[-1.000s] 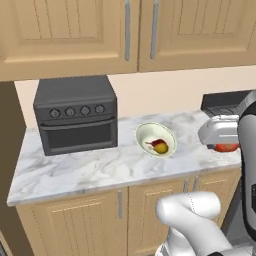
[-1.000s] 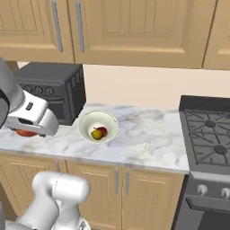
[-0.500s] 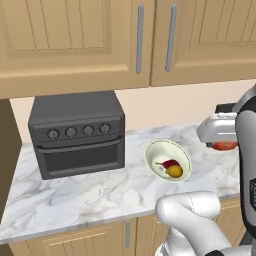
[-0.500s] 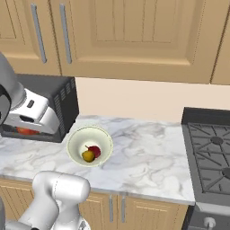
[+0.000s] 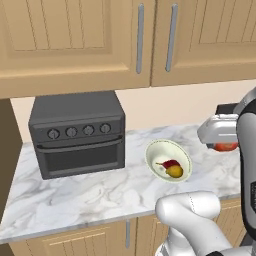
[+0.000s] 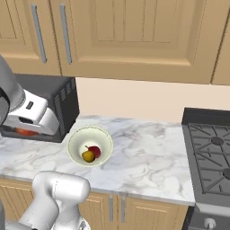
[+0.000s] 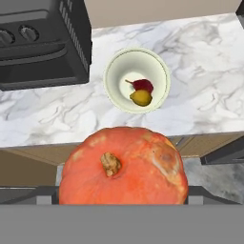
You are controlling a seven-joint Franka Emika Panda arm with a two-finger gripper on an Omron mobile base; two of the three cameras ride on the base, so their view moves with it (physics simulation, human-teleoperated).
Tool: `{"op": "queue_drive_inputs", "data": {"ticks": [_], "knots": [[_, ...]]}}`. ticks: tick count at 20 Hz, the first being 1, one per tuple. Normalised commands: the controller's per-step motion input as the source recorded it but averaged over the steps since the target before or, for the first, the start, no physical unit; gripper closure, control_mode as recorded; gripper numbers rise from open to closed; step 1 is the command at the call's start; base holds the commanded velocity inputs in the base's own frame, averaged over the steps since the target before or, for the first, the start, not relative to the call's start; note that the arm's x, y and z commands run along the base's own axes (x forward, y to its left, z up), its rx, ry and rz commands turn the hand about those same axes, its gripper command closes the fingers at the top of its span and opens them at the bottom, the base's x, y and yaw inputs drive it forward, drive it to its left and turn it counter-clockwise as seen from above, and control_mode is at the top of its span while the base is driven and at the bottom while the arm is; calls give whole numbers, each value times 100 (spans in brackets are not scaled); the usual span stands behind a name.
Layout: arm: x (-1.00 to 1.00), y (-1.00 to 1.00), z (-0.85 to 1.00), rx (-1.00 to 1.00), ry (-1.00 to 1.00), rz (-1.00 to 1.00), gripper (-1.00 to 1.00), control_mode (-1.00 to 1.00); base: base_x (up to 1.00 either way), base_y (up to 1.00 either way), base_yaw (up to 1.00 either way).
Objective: Take the squash, pear, and lemon from the freezer and place them in the bowl on the counter.
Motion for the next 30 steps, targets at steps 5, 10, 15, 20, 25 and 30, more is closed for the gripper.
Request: {"op": "queue_drive_inputs", "data": {"ticks": [5,10,15,20,25,30], "knots": [[0,0,0,0,0,0,100,100,47,-3,0],[28,-19,-53,1,0,2,100,-100,0,0,0],[33,-17,-70,0,0,6,100,-100,0,0,0],[77,0,-39,1,0,9,100,-100,0,0,0],[83,0,-37,1,0,8,100,-100,0,0,0],[50,0,-41,2,6,7,100,-100,0,0,0]]}}
